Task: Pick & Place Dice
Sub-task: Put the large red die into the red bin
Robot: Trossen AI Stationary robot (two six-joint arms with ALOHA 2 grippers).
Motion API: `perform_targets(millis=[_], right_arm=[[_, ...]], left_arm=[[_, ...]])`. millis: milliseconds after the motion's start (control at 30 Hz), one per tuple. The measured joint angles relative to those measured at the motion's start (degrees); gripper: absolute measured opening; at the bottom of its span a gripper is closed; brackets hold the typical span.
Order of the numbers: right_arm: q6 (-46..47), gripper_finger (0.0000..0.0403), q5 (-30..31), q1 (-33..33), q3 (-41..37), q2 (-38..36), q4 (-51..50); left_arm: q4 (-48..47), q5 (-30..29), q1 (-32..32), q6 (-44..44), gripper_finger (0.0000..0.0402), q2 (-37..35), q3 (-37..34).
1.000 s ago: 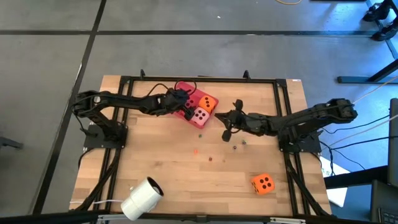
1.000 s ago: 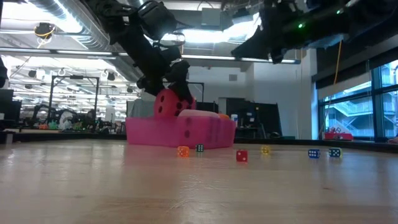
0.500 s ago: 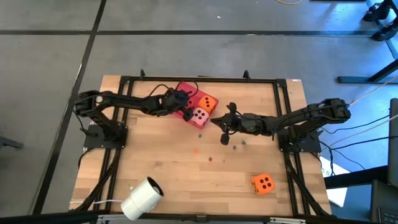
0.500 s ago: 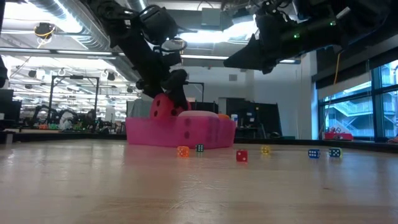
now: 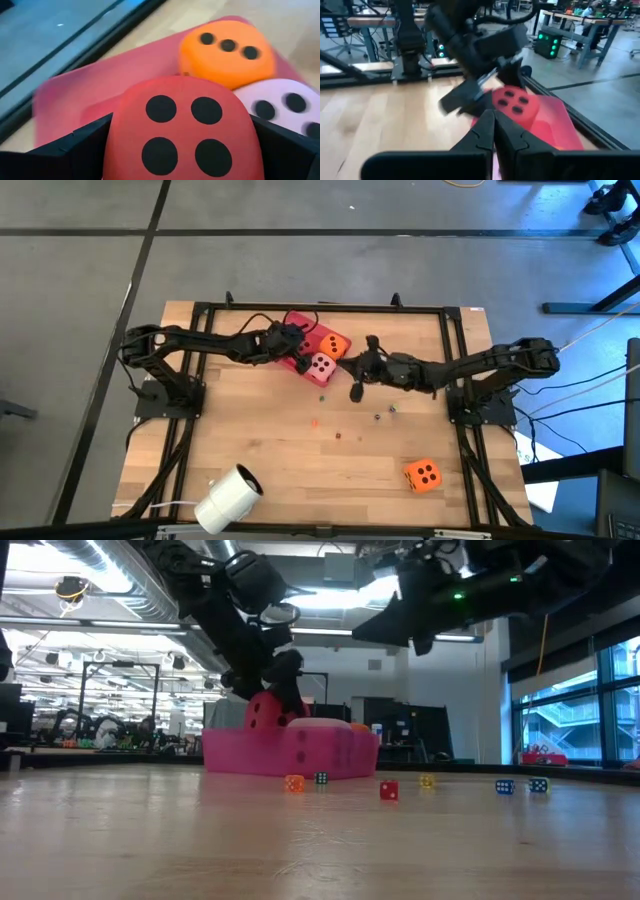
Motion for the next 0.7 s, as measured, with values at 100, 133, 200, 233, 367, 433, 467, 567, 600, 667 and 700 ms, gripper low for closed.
perform_targets(millis=[100, 133, 200, 233, 367, 433, 467, 567, 600, 667, 700], right_arm=[[-2.68, 0.0006, -4.28, -2.46, 3.7, 3.8, -0.24], [-3.27, 0.0006, -5.7, -3.18, 5.41, 5.49, -0.31], [-4.28, 0.0005, -6.99, -4.52, 9.01, 8.57, -1.81], [-4.52, 0.0003, -7.02, -5.25, 11.0, 10.15, -3.14], [-4.49, 0.0003, -8.19, -8.9, 18.87, 15.64, -12.29], [-4.46, 0.0002, -10.03, -10.44, 22.59, 17.82, -17.67], [-4.45, 0.0002, -10.79, -11.09, 23.89, 18.64, -19.98], [-4.75, 0.0001, -13.82, -12.6, 26.02, 20.83, -21.63], [-5.36, 0.0001, -15.32, -13.15, 26.16, 21.21, -21.62], [-6.24, 0.0001, -18.86, -14.14, 26.56, 21.99, -21.24], [-6.22, 0.0001, -20.55, -14.69, 26.59, 22.39, -21.0]], left_arm=[[0.09, 0.2, -0.67, 0.0, 0.04, 0.0, 0.0], [0.06, -0.35, -0.73, -0.04, 0.04, 0.0, 0.0], [0.12, -0.7, -0.73, -1.16, 0.04, 0.0, 0.0], [0.28, -0.73, -0.71, -1.69, 0.04, 0.0, 0.0], [0.32, -0.69, -0.71, -1.51, 0.04, 0.0, 0.0], [0.31, -0.7, -0.71, -1.49, 0.04, 0.0, 0.0], [0.28, -0.7, -0.71, -1.49, 0.04, 0.0, 0.0], [0.38, -0.72, -0.71, -1.43, 0.04, 0.0, 0.0], [0.47, -0.73, -0.71, -1.2, 0.04, 0.0, 0.0], [0.49, -0.75, -0.71, -0.37, 0.04, 0.0, 0.0], [0.65, -0.74, -0.71, 0.1, 0.04, 0.0, 0.0]])
